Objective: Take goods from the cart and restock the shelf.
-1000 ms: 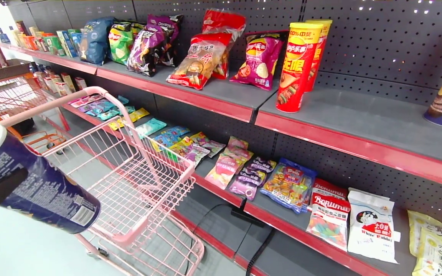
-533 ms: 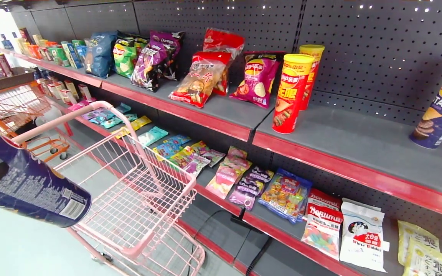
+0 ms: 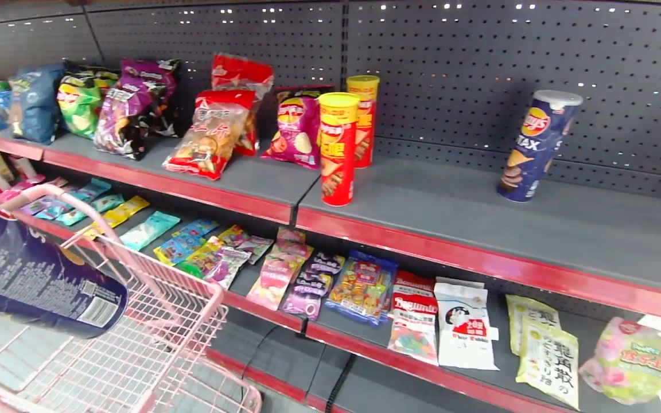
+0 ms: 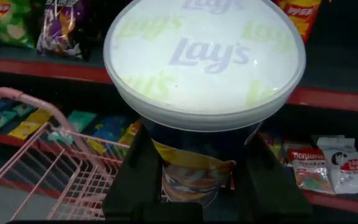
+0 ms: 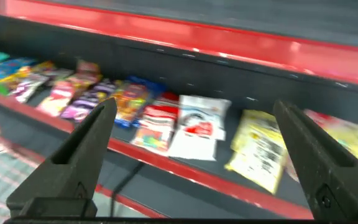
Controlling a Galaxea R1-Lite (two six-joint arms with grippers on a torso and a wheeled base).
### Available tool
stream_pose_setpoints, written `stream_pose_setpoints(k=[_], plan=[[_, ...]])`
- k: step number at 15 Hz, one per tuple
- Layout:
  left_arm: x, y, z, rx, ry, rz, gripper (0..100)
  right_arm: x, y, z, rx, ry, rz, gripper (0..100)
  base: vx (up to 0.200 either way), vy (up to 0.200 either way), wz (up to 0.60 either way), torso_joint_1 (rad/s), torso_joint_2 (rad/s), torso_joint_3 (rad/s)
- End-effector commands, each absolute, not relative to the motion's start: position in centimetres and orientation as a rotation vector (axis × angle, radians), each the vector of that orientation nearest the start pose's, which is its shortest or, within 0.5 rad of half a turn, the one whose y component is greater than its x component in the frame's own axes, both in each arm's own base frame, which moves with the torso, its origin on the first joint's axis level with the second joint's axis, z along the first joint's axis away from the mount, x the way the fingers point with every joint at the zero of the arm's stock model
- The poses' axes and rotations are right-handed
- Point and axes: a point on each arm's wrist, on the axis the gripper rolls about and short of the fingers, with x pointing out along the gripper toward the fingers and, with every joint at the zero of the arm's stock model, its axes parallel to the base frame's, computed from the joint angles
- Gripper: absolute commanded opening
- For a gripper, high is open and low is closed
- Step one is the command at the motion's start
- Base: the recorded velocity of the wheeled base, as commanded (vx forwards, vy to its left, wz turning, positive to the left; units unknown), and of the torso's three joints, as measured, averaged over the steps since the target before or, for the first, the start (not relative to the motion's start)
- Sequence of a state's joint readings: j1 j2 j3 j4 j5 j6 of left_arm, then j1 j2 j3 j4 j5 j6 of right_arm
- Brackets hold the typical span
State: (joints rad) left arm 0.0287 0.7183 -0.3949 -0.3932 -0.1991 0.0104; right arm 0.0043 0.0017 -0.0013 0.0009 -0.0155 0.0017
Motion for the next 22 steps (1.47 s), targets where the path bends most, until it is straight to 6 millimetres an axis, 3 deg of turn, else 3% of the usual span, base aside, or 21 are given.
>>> stream_pose_setpoints(k=[1, 7, 14, 22], plan=[[6.6, -0.2, 22.1, 0.019, -0.071, -0.167, 0, -2.3, 0.0, 7.6, 0.002, 0.0, -0.011, 100, 0.0, 0.0, -0.6, 0.002, -0.01, 0.002], [6.2, -0.2, 22.2, 0.04, -0.05, -0.153, 0, -2.3, 0.0, 7.6, 0.0, 0.0, -0.008, 100, 0.0, 0.0, -0.6, 0.002, 0.0, 0.001], [6.0, -0.2, 22.3, 0.172, -0.055, -0.143, 0, -2.3, 0.0, 7.6, -0.002, 0.0, -0.006, 100, 0.0, 0.0, 0.0, 0.0, 0.0, 0.0], [5.1, -0.3, 22.6, 0.212, -0.102, -0.155, 0, -2.3, 0.0, 7.6, -0.003, 0.0, -0.006, 100, 0.175, 0.0, 0.0, 0.001, 0.0, 0.001]])
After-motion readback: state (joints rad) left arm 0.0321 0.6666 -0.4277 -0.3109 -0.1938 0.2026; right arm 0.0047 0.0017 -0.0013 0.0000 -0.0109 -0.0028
